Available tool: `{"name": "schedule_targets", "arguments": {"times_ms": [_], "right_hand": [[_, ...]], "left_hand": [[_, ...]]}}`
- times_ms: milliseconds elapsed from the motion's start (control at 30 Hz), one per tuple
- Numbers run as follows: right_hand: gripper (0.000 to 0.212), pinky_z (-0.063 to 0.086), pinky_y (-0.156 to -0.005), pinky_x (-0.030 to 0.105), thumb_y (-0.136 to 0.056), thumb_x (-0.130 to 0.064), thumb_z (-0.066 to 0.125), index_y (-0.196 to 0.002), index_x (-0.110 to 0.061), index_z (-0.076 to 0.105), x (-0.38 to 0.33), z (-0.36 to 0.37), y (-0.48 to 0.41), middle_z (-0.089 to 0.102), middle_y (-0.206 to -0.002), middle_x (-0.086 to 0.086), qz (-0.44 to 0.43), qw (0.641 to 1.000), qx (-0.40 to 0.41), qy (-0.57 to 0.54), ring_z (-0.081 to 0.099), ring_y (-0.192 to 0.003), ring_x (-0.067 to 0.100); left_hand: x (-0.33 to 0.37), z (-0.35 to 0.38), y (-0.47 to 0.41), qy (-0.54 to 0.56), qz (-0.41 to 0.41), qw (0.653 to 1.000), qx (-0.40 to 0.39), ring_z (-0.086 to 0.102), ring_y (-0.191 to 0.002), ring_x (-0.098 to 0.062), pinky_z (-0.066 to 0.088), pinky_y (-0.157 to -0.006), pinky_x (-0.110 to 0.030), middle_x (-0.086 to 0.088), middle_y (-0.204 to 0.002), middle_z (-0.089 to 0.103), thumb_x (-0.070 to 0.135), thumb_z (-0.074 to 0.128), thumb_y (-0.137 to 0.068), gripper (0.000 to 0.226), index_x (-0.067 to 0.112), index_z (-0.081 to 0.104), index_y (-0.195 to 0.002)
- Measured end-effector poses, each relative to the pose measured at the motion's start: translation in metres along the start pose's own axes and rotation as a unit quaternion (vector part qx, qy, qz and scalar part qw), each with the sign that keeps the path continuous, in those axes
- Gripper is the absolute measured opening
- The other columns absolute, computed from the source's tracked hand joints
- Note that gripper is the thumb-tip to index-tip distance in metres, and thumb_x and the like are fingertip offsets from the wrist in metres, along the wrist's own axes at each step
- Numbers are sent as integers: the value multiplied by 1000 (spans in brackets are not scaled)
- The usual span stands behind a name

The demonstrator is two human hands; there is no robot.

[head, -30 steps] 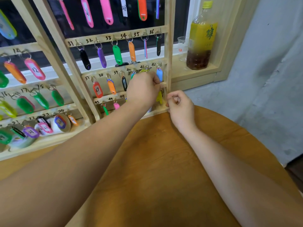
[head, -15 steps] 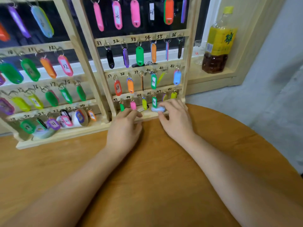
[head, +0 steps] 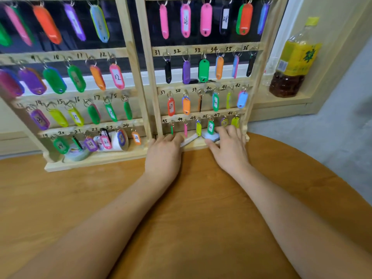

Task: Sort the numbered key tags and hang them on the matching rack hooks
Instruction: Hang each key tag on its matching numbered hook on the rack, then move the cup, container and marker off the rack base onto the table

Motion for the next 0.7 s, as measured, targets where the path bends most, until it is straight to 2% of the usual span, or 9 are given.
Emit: {"name": "schedule_targets", "arguments": {"times_ms": [100,200,333,433,567,700], "right_hand": [[41,38,-104,46,-97,-49,68,-128,-23,64,-2,-2,4,57,-123,3,10,999,8,-32,48,-121,29],[33,38,-101,43,-90,-43,75,-116,-24,66,-11,-4,16,58,-113,-2,5,996,21,-87,52,-115,28],[39,39,-103,41,-88,-43,76,-122,-28,64,-40,-10,46,57,-113,-9,-12,990,4,-143,53,-114,20],[41,40,-101,38,-88,-42,75,-124,-30,60,-73,-8,70,53,-112,-15,-56,984,-30,-166,52,-114,15],[42,38,-100,37,-89,-46,69,-127,-29,60,-116,3,89,53,-116,-14,-115,977,-64,-167,52,-118,15],[41,38,-99,37,-88,-54,60,-124,-33,60,-155,17,97,51,-117,-15,-146,969,-104,-168,51,-118,13]], "left_hand": [[-9,-11,11,20,1,1000,22,66,-89,-35,47,-74,-42,-2,-92,73,17,74,-88,19,22,74,-107],[-22,-28,28,52,-9,998,33,67,-89,-36,53,-77,-44,-2,-95,75,20,79,-89,19,21,75,-108],[-47,-55,59,78,-27,996,22,67,-95,-30,54,-80,-45,3,-99,75,24,80,-91,20,25,74,-111],[-72,-70,87,89,-41,995,13,67,-93,-25,53,-79,-43,10,-99,75,29,80,-92,18,31,73,-109],[-107,-80,123,95,-53,994,-10,65,-97,-17,52,-83,-45,19,-100,72,33,76,-96,16,38,69,-109],[-141,-92,144,105,-59,992,-31,65,-97,-16,53,-83,-46,20,-99,68,34,72,-98,16,39,67,-112]]}}
Point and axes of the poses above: each hand's wrist, its own y-axis away from the middle knuckle, its own z-axis out of the palm, x = y × z, the point moved 3 cm from there along -y, towards the middle knuckle
